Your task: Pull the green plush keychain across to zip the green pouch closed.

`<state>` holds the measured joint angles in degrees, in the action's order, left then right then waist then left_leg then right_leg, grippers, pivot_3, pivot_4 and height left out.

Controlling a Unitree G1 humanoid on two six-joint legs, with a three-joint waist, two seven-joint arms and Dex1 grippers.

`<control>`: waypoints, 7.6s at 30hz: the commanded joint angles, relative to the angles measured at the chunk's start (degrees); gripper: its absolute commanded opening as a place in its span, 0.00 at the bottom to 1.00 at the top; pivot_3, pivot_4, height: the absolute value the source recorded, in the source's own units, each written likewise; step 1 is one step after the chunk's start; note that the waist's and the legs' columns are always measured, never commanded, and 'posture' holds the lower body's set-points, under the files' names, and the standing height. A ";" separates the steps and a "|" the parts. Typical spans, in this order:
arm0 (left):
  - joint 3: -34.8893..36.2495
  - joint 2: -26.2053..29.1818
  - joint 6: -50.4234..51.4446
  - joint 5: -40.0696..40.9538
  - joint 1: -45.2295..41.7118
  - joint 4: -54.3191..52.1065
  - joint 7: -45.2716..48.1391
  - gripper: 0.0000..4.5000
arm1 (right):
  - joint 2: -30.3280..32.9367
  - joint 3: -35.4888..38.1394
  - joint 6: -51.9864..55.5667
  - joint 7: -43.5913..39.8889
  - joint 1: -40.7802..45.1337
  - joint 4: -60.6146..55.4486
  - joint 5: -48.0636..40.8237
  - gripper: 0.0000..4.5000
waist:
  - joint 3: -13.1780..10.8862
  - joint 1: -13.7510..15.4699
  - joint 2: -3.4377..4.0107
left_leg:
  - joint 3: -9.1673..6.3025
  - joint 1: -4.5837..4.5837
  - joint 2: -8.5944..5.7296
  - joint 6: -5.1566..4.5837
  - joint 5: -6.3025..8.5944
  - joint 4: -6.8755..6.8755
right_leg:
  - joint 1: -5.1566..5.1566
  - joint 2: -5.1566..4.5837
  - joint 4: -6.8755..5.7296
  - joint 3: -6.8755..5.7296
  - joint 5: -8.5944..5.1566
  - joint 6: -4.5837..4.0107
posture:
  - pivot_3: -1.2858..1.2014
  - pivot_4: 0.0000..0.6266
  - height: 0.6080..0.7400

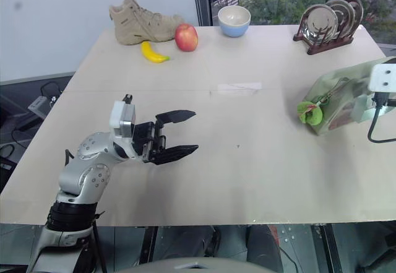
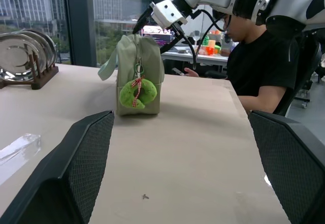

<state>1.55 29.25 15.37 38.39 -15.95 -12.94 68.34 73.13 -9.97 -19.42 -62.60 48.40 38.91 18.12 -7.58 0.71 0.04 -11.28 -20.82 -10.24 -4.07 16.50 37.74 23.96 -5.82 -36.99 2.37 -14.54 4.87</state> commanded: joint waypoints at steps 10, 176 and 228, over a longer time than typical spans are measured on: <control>1.00 -0.13 -3.40 -2.19 1.80 -0.49 -2.05 1.00 | -10.76 4.66 20.87 -6.97 7.78 -10.62 -8.86 0.02 | 0.00 -1.37 0.00 | 0.05 0.02 0.10 0.01 0.00 0.01 | 0.00 0.05 -0.06 0.06 0.01 -0.01 | 0.52 0.24 1.00; -14.01 2.39 -62.73 -55.66 -43.97 62.72 -41.21 0.43 | -43.62 -6.76 55.52 10.76 4.19 -42.70 -17.11 0.00 | 0.14 -3.07 -0.44 | -0.20 -0.52 -0.13 0.03 0.02 0.69 | 0.42 -0.31 -0.94 -0.76 0.04 -0.04 | 0.52 0.24 1.00; 2.36 -6.36 -17.13 -21.03 -25.08 41.72 -14.12 0.23 | -43.13 -7.27 57.89 10.64 4.19 -45.45 -17.13 0.00 | 0.20 -3.04 -0.57 | -0.69 -1.18 -0.27 0.05 0.01 1.58 | 0.74 -0.44 -1.02 -1.15 0.11 -0.14 | 0.52 0.24 1.00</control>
<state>3.72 23.01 0.27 17.87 -39.44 28.82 54.80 29.73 -17.96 38.52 -52.01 51.73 -3.97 1.53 -7.38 -2.34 -0.52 -11.96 -22.00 -10.52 -4.02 16.51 39.33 24.70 -6.26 -38.01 1.22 -14.43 4.73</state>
